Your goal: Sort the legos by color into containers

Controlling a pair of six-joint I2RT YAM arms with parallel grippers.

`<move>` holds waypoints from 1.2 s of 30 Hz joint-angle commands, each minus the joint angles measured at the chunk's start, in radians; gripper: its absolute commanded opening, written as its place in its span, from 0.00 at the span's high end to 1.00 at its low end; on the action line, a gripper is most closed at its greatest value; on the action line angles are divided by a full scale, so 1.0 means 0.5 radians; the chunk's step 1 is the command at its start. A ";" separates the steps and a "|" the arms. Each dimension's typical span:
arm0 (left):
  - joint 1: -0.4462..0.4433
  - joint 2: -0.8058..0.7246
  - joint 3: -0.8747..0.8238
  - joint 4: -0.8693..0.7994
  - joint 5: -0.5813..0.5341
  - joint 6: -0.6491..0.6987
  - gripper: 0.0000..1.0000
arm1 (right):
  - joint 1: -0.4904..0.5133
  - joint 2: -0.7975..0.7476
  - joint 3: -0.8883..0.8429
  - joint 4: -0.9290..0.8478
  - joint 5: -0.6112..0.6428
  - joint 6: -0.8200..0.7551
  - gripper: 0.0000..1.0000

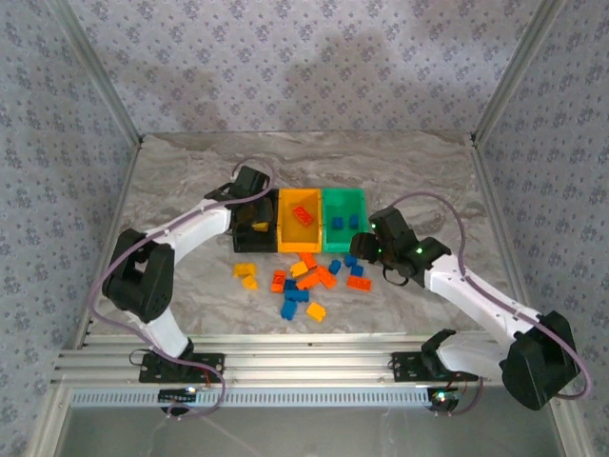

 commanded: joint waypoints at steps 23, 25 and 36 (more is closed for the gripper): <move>-0.358 -1.226 -0.650 -0.049 0.372 -0.251 0.17 | 0.002 0.473 -0.277 0.267 -0.438 -0.284 0.36; -0.358 -1.325 -0.745 -0.074 0.363 -0.275 0.17 | 0.017 0.501 -0.302 0.278 -0.464 -0.284 0.37; -0.361 -1.658 -1.051 -0.203 0.296 -0.359 0.14 | 0.341 0.375 -0.320 -0.046 -0.170 -0.034 0.44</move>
